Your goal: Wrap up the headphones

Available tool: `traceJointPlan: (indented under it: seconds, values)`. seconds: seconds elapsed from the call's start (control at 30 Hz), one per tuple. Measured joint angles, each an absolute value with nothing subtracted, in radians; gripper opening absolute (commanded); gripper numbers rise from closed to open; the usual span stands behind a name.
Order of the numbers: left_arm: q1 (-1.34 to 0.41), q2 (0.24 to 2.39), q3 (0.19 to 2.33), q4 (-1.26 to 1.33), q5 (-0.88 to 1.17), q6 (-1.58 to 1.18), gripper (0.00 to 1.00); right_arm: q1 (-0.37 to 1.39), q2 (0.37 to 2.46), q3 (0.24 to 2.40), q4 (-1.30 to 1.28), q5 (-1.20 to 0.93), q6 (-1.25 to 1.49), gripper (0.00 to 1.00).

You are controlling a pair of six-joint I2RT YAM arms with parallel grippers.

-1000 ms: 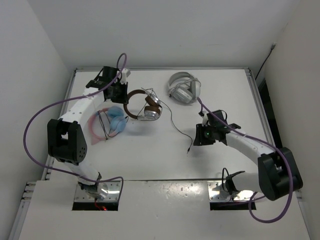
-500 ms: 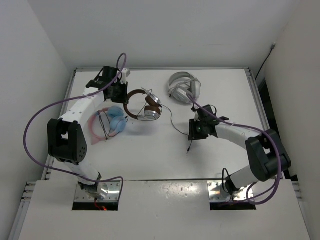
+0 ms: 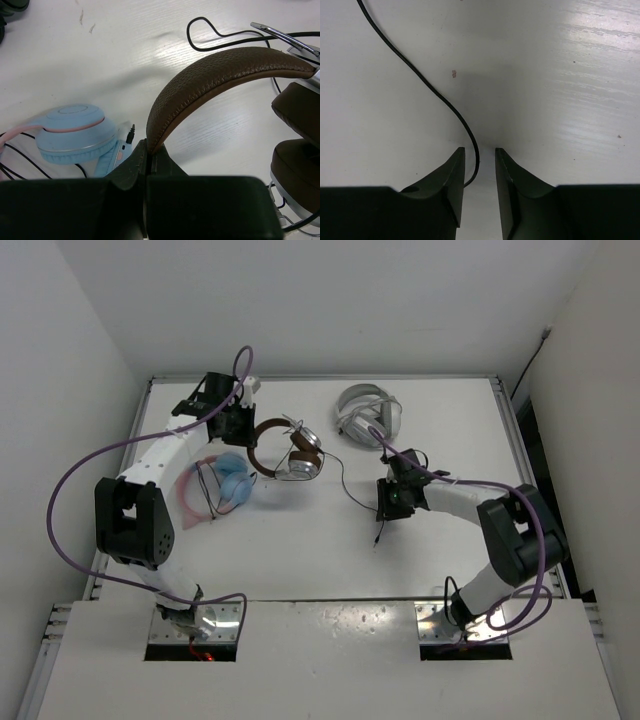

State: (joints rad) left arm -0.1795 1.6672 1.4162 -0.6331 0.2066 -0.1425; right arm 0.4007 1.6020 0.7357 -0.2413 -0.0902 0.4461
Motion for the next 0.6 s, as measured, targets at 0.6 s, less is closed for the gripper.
traceJointPlan:
  seconds: [0.6]
  values:
    - [-0.146,1.672,1.404,-0.626,0.218,-0.142,0.0,0.431,1.553,0.672,-0.212,-0.125,0.454,0.3]
